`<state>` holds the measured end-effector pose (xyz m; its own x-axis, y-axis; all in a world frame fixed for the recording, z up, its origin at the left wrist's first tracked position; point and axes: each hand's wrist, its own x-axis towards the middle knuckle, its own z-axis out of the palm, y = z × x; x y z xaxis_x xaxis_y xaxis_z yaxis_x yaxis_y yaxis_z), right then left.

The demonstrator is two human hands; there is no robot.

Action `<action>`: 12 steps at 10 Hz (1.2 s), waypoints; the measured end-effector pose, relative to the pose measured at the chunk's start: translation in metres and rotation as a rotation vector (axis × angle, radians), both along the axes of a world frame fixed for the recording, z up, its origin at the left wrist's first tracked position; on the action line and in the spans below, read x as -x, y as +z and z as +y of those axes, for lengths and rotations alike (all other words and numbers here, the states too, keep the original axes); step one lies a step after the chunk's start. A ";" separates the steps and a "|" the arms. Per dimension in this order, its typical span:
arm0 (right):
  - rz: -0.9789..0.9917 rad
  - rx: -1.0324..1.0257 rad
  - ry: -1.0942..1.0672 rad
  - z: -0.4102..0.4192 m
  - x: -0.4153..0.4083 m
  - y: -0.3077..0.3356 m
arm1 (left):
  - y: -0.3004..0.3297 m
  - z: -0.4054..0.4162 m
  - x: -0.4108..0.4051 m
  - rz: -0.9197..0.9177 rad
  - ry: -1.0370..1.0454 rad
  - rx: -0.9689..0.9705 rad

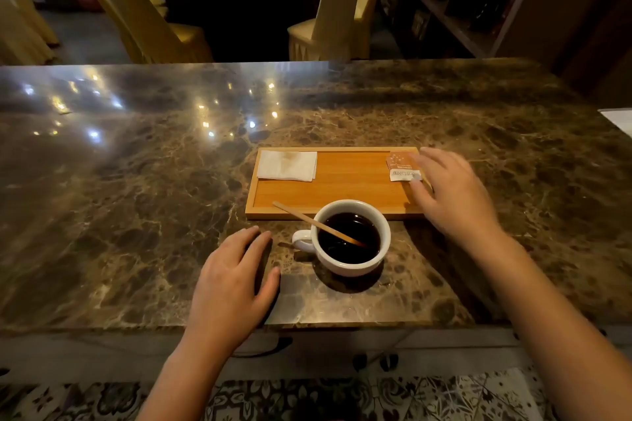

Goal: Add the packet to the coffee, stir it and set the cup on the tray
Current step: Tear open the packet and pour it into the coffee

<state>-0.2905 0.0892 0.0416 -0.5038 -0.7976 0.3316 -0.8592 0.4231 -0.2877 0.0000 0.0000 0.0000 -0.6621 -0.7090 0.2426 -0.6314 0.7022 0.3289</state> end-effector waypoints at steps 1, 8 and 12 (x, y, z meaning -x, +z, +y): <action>0.001 -0.061 0.029 -0.015 0.002 -0.008 | -0.004 -0.002 0.000 -0.006 0.019 -0.013; -0.249 -0.023 -0.144 -0.015 0.019 -0.030 | -0.012 -0.004 -0.002 0.022 0.024 -0.022; -0.543 0.234 -0.153 -0.005 0.022 -0.031 | -0.014 -0.005 -0.003 0.024 0.021 -0.017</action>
